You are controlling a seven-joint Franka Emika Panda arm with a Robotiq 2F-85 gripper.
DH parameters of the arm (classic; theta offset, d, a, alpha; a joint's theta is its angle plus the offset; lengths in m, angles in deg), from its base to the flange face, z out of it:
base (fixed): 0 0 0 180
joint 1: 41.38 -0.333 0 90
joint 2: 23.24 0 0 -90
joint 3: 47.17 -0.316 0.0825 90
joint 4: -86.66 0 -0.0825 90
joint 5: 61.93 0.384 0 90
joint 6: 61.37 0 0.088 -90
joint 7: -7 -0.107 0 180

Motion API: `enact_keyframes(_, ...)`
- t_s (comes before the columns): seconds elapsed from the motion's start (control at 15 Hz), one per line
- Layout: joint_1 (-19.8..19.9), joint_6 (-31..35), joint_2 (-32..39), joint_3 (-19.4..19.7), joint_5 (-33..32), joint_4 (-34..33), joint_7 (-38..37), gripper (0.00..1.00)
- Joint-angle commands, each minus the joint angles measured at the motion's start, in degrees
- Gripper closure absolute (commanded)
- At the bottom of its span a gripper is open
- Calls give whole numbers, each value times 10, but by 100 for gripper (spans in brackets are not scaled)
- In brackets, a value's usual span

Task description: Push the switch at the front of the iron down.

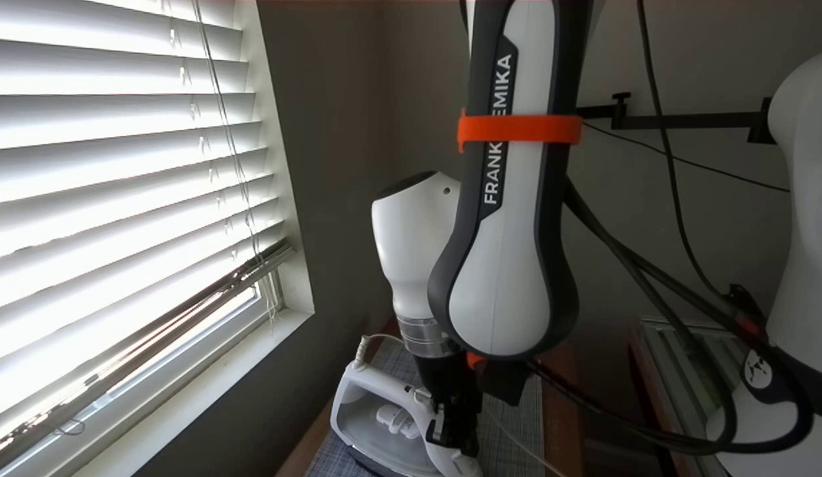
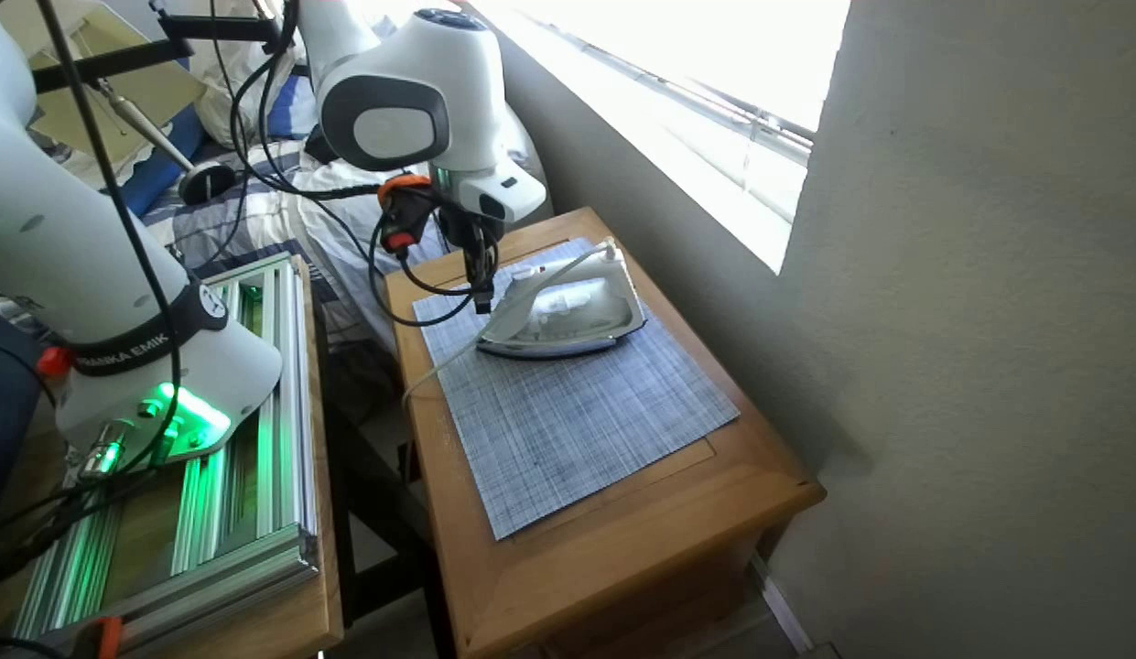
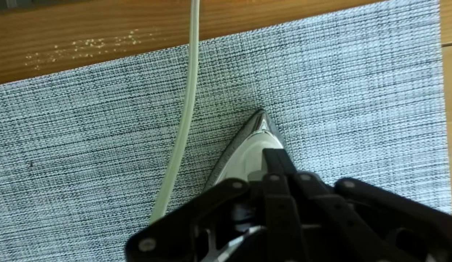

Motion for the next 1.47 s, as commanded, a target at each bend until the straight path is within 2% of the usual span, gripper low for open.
enact_keyframes(0.0,13,17,15,-9,4,0,9,100)
enact_keyframes(0.4,17,31,24,-14,8,1,12,100)
enact_keyframes(0.73,39,48,37,-32,17,2,25,100)
enact_keyframes(1.13,63,106,84,-50,16,8,32,100)
enact_keyframes(1.4,73,125,86,-56,16,12,33,100)
